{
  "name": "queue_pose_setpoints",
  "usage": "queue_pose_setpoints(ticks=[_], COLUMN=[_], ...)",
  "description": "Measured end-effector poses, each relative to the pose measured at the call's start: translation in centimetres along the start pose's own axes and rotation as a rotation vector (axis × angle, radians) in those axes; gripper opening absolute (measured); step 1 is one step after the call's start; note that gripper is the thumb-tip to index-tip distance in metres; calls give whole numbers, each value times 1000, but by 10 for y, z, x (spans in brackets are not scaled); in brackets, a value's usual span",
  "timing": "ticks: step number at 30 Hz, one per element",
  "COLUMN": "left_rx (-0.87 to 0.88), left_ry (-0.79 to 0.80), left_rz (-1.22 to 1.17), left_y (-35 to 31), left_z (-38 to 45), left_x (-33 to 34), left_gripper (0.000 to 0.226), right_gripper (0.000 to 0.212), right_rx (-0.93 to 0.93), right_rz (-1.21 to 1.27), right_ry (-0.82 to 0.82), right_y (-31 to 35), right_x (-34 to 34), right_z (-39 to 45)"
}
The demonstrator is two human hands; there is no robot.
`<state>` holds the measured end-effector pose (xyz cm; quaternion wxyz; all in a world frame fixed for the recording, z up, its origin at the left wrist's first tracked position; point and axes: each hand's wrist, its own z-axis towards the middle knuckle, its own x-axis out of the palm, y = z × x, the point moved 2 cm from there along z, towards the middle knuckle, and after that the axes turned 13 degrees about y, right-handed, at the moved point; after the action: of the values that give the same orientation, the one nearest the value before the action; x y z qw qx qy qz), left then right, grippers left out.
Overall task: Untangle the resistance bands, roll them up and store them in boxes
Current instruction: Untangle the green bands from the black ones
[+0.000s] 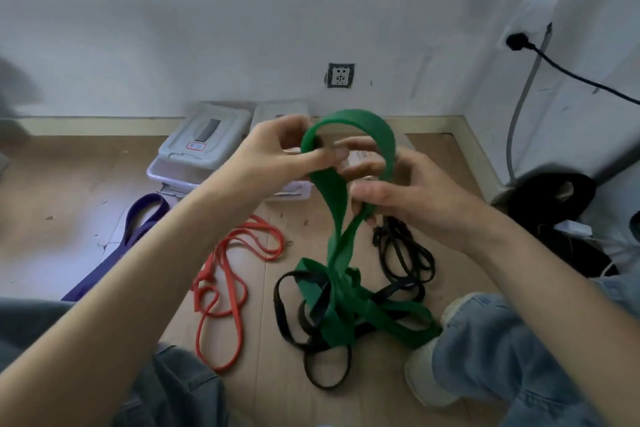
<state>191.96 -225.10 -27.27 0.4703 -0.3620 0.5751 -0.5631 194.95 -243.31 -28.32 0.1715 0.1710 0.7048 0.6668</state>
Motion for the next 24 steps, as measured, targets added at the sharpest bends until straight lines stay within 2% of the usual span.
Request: queue_pose_setpoints(ticks=[2,5,8,10,12,14,16,17,18,19,21,22,24], left_rx=[-98,-247,-308,-338,-384,-350,-255,-169,-78,-7,53,52,-8], left_ry=[84,248,402,339,234,115,-60,-122,-158,-171,-141,-149,-151], left_rz=[-194,-266,-159,8,85,37,-201,-370,-514,-612,-729,-777,-813], left_y=[24,69,99,118,123,108,71,50,28,11,-12,-20,-18], left_z=[-1,-5,-14,-18,-20,-15,-8,-5,-2,0,5,9,16], left_x=[8,39,75,86,83,66,40,29,21,17,20,24,23], left_gripper=[46,61,52,33,14,9,14,11,4,8,19,19,31], right_gripper=[37,26,25,26,25,27,50,70,86,92,74,54,13], right_rx=[-83,-137,-211,-288,-305,-188,55,184,281,334,305,246,125], right_rz=[166,271,429,535,530,385,157,70,25,-41,-271,-369,-383], right_ry=[-27,-89,-147,-195,-232,-315,-374,-317,-184,-16,226,222,-3], right_y=[7,8,8,12,13,6,-6,-11,-15,-18,-26,-29,-22], right_x=[2,3,1,-6,-15,-27,-35,-34,-27,-14,17,30,39], right_z=[3,5,7,7,5,0,-8,-12,-14,-12,-4,1,8])
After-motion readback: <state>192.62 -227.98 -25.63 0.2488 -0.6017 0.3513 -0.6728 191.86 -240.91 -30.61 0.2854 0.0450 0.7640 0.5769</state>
